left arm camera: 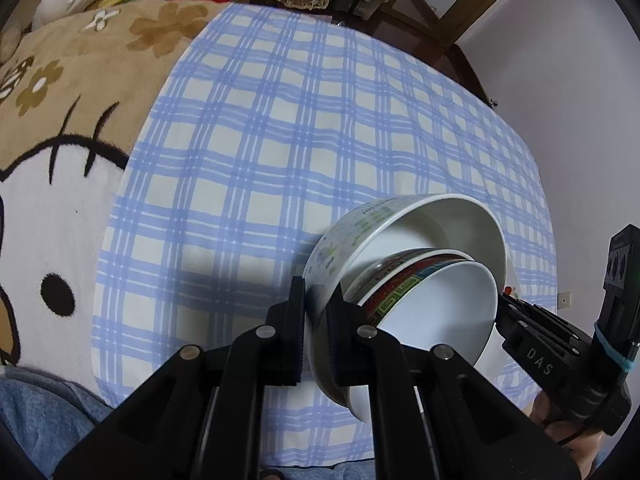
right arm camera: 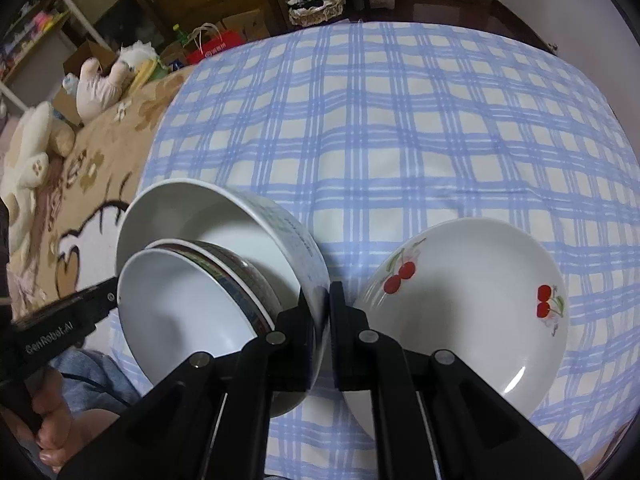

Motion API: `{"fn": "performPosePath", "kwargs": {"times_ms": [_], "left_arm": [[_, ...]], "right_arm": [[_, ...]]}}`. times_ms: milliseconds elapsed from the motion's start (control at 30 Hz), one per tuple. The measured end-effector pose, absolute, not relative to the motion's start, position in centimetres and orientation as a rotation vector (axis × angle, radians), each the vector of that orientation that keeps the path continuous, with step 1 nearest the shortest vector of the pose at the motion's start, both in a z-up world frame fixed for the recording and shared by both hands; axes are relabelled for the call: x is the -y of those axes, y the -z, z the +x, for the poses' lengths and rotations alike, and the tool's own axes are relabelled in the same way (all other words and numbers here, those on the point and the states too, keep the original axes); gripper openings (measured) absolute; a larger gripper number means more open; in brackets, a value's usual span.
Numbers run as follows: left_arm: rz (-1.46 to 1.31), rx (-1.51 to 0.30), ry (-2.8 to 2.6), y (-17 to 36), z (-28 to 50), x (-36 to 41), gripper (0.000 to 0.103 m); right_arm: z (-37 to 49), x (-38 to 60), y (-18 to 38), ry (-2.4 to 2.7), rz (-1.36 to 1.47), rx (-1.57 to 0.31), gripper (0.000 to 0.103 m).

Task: Organize plates and bowls
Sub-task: 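Lift the bowl stack and carry it over the cherry-print plates, then lower the bowl stack onto the cherry-print plates with both grippers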

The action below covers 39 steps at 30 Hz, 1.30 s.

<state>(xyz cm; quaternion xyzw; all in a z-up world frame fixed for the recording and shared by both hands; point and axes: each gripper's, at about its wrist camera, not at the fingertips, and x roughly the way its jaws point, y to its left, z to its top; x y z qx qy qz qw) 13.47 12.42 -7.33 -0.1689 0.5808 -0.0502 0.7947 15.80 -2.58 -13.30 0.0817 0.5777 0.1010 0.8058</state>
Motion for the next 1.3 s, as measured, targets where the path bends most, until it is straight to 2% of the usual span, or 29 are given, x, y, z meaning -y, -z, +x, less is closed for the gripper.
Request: {"fn": "performPosePath", "kwargs": {"times_ms": [500,900,1300], "left_arm": [[-0.295,-1.202,0.171,3.1,12.4,-6.3,0.009],[-0.228,-1.254,0.269,5.3,12.2,1.7,0.008],[-0.149,-1.315,0.285,8.4,13.3,5.2,0.007]], "right_arm": [[13.0,8.3,9.5,-0.154,0.212,-1.146,0.009],[10.7,15.6,11.0,-0.038,0.250,-1.154,0.010],[11.0,19.0,14.7,-0.024,0.311,-1.196,0.010]]}}
